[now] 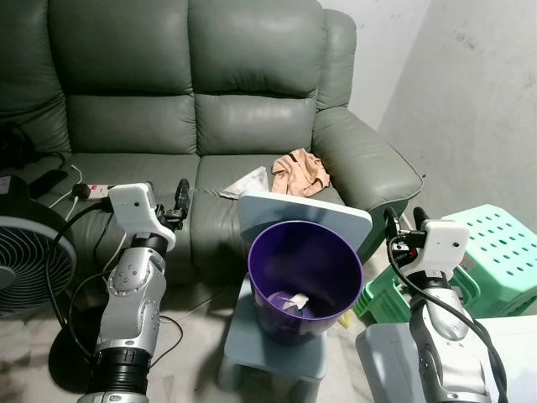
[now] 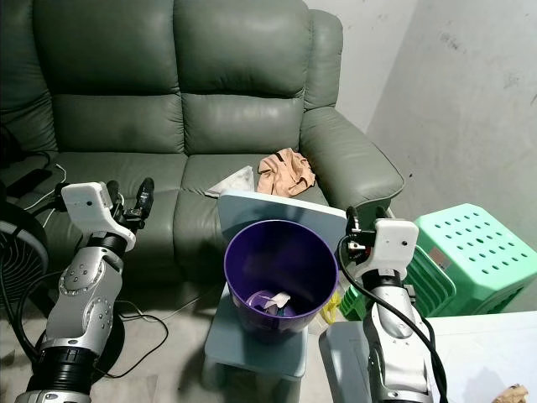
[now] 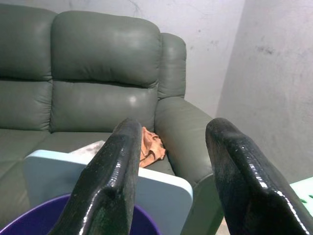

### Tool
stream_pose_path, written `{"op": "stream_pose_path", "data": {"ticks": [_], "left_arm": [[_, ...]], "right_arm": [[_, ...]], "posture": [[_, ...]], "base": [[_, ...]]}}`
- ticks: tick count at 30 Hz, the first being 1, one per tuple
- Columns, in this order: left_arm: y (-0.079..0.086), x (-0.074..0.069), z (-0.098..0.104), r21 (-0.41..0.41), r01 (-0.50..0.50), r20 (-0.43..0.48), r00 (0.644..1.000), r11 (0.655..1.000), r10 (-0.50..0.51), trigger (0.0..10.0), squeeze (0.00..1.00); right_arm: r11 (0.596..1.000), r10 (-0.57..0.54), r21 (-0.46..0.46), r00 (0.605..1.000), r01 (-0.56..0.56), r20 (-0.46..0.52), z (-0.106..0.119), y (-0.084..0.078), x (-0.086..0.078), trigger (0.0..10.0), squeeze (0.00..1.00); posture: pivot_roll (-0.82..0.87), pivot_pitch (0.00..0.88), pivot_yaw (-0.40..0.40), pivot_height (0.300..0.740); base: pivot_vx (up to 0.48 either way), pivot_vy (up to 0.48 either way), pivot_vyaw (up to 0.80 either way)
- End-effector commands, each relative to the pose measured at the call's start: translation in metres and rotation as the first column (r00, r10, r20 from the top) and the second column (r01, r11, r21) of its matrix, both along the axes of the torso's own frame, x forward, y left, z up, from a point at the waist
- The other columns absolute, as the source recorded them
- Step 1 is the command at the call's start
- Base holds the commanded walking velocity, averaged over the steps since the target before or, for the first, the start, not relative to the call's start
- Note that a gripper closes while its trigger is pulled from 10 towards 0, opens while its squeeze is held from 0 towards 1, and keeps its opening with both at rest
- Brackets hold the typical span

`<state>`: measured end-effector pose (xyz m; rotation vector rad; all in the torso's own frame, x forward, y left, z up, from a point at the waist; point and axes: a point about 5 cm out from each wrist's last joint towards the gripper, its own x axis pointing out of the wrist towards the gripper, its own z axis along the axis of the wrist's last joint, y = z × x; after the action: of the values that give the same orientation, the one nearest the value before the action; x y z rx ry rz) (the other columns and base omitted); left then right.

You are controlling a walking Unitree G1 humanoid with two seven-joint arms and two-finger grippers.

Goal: Picking trash to rubbish bin

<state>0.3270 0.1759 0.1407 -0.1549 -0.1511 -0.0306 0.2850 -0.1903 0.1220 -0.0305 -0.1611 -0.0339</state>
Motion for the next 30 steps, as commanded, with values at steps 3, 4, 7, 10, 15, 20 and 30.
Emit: {"op": "stream_pose_path", "data": {"ticks": [3,4,7,10,15,20,30], "left_arm": [[-0.0010,0.0030,0.0029,0.005,0.010,0.004,1.000,1.000,-0.010,10.0,0.00],[-0.0010,0.0032,0.0029,0.005,0.010,0.003,1.000,1.000,-0.010,10.0,0.00],[-0.0005,0.0036,0.0022,0.004,0.010,0.001,1.000,1.000,-0.010,10.0,0.00],[-0.0003,0.0038,0.0023,0.004,0.012,0.002,1.000,1.000,-0.012,10.0,0.00],[-0.0012,0.0048,0.0024,0.004,0.015,0.003,1.000,1.000,-0.015,10.0,0.00],[-0.0025,0.0052,0.0024,0.002,0.019,0.004,1.000,1.000,-0.019,10.0,0.00],[-0.0021,0.0053,0.0005,0.007,0.008,0.000,1.000,1.000,-0.008,10.0,0.00]], "right_arm": [[1.000,0.002,-0.018,1.000,-0.002,0.001,0.0029,0.0013,0.0002,10.0,0.00],[1.000,0.003,-0.021,1.000,-0.003,-0.001,0.0027,0.0015,0.0004,10.0,0.00],[1.000,0.011,-0.024,1.000,-0.011,-0.009,0.0017,0.0027,0.0005,10.0,0.00],[0.999,0.018,-0.036,1.000,-0.019,-0.011,0.0014,0.0036,0.0004,10.0,0.00],[0.999,0.023,-0.038,1.000,-0.024,-0.016,0.0009,0.0035,0.0003,10.0,0.00],[0.999,0.030,-0.044,0.999,-0.031,-0.022,0.0001,0.0045,-0.0008,10.0,0.00],[0.998,0.043,-0.054,0.999,-0.044,-0.032,-0.0007,0.0059,-0.0014,10.0,0.00]], "posture": [[0.00,0.000,-0.084,0.740],[0.00,0.000,-0.085,0.740],[0.00,0.000,-0.087,0.740],[0.00,0.000,-0.088,0.740],[0.00,0.000,-0.089,0.740],[0.00,0.000,-0.091,0.740],[0.00,0.000,-0.100,0.740]], "base": [[0.000,0.394,0.00],[0.000,0.398,0.00],[0.000,0.396,0.00],[0.000,0.459,0.00],[0.000,0.467,0.00],[0.000,0.469,0.00],[0.000,0.307,0.00]]}}
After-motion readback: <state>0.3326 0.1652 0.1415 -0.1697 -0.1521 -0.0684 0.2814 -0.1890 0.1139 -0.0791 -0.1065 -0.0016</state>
